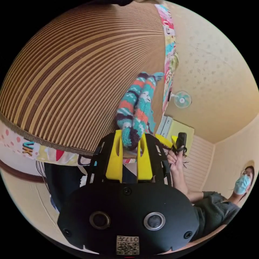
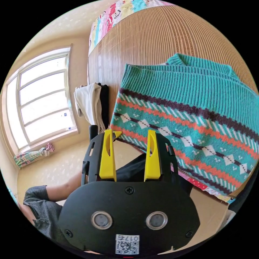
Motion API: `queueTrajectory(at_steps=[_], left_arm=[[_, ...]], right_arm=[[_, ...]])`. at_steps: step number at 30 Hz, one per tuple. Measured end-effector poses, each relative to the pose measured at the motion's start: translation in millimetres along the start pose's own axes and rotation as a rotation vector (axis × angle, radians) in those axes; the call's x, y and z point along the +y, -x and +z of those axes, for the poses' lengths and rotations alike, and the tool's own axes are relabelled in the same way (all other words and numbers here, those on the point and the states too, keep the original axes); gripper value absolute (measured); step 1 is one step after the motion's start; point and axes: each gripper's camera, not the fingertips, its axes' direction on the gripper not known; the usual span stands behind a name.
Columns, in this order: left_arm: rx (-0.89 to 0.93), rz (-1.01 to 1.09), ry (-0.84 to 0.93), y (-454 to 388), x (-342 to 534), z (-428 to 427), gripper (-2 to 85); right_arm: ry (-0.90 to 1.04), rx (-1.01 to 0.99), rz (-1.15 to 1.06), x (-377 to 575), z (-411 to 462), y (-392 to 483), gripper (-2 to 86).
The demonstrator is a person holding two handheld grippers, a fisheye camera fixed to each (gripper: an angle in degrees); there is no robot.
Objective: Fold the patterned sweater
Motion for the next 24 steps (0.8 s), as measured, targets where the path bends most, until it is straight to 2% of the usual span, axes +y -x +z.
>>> queueTrajectory(at_steps=[4,7,9,10,12,13,14,17,21,24], left_arm=[[-0.172,0.256,0.060,-81.2,24.2,24.2,7.8],[-0.325,0.427,0.093,-133.4,46.4,57.1,7.6],[-0.398,0.510,0.102,-158.6,61.3,78.4,7.6],[-0.445,0.565,0.106,-172.8,72.1,92.6,7.6],[-0.513,0.645,0.114,-189.6,88.5,112.6,7.6],[-0.555,0.684,0.121,-196.6,99.0,123.9,7.7],[-0.570,0.699,0.127,-198.4,103.7,129.0,7.8],[-0.595,0.714,0.143,-196.1,122.7,141.0,8.6],[-0.343,0.731,0.128,-190.6,142.5,117.4,11.1],[-0.281,0.645,0.152,-175.1,140.6,115.5,11.7]], right_arm=[[0.111,0.112,-0.025,-56.1,14.0,58.2,23.6],[0.330,0.372,-0.056,-97.7,46.3,100.0,25.0],[0.528,0.672,-0.068,-116.4,87.1,112.8,22.4],[0.575,0.744,-0.075,-118.2,97.4,112.5,20.7],[0.776,1.030,-0.136,-112.0,133.7,99.4,13.5],[0.803,1.062,-0.168,-108.4,137.8,96.8,12.6],[0.791,1.042,-0.216,-102.5,133.6,94.7,10.6],[0.571,0.750,-0.249,-83.3,69.6,80.9,8.8],[0.106,0.301,-0.274,9.0,-73.5,1.7,8.2],[-0.146,0.104,-0.349,102.8,-144.2,-85.1,8.0]])
